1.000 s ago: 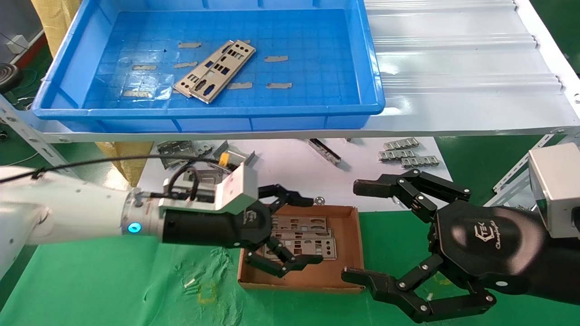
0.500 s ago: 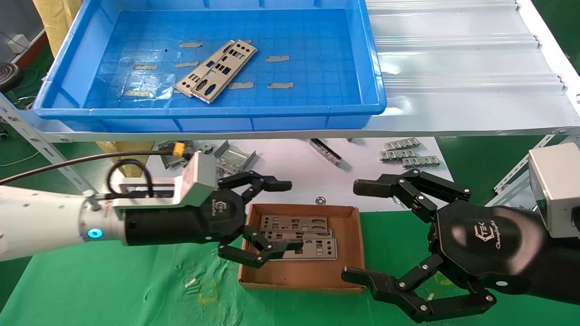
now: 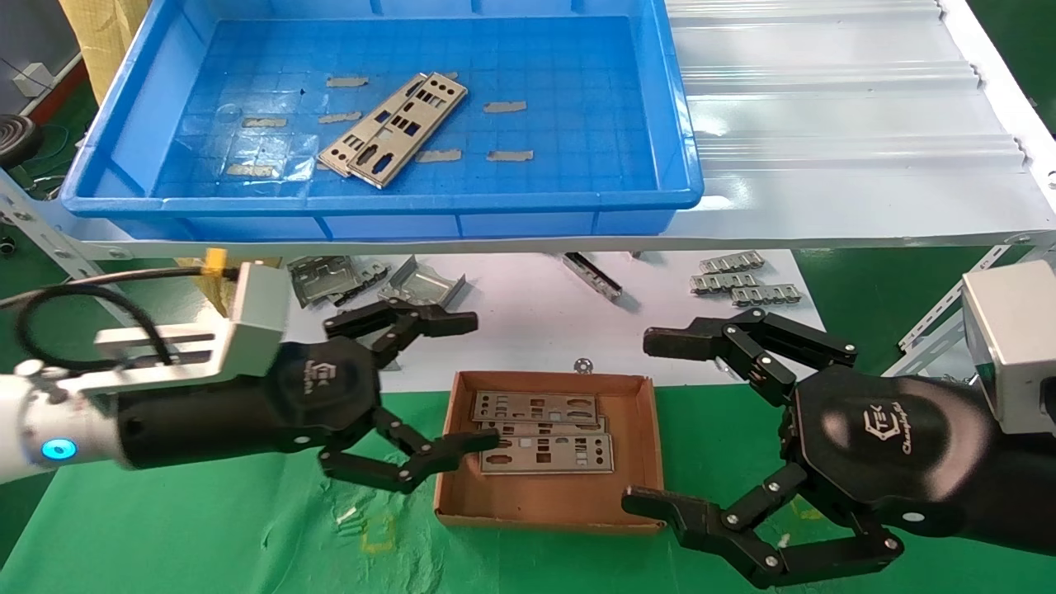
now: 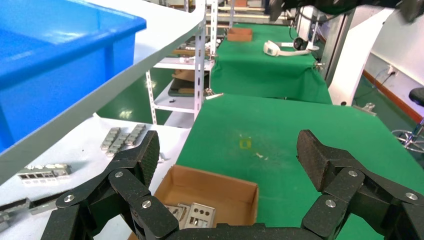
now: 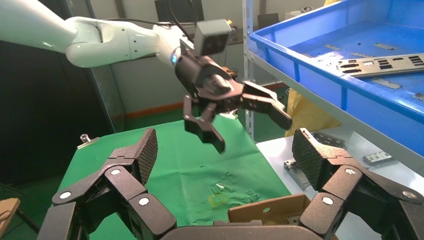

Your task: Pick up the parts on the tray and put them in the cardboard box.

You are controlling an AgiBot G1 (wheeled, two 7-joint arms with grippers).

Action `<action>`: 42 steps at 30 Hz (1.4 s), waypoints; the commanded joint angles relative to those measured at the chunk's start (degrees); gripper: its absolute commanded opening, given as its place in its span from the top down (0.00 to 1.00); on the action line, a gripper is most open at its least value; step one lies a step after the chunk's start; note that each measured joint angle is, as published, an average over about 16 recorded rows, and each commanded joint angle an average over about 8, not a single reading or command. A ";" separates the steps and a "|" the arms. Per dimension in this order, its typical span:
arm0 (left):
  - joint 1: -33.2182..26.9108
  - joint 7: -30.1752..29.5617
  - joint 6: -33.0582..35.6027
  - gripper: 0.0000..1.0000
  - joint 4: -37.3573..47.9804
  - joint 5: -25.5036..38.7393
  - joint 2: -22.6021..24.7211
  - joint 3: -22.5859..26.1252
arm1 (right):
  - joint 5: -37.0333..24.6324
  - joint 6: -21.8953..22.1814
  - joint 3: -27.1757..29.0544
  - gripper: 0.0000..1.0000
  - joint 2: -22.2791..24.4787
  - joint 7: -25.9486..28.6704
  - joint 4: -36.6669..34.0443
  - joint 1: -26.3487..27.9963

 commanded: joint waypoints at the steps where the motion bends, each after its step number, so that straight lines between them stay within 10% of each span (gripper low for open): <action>1: 1.10 -1.33 -0.18 0.00 -2.34 -0.67 -1.34 -0.97 | 0.00 0.00 0.00 0.00 0.00 0.00 0.00 0.00; 26: 14.23 -17.00 -2.24 0.00 -30.25 -8.74 -17.31 -12.52 | 0.00 0.01 0.00 0.00 0.00 0.00 -0.01 0.00; 42: 14.66 -17.32 -2.39 0.00 -31.00 -9.05 -17.79 -12.89 | 0.01 0.01 0.00 0.00 0.01 0.00 -0.02 -0.01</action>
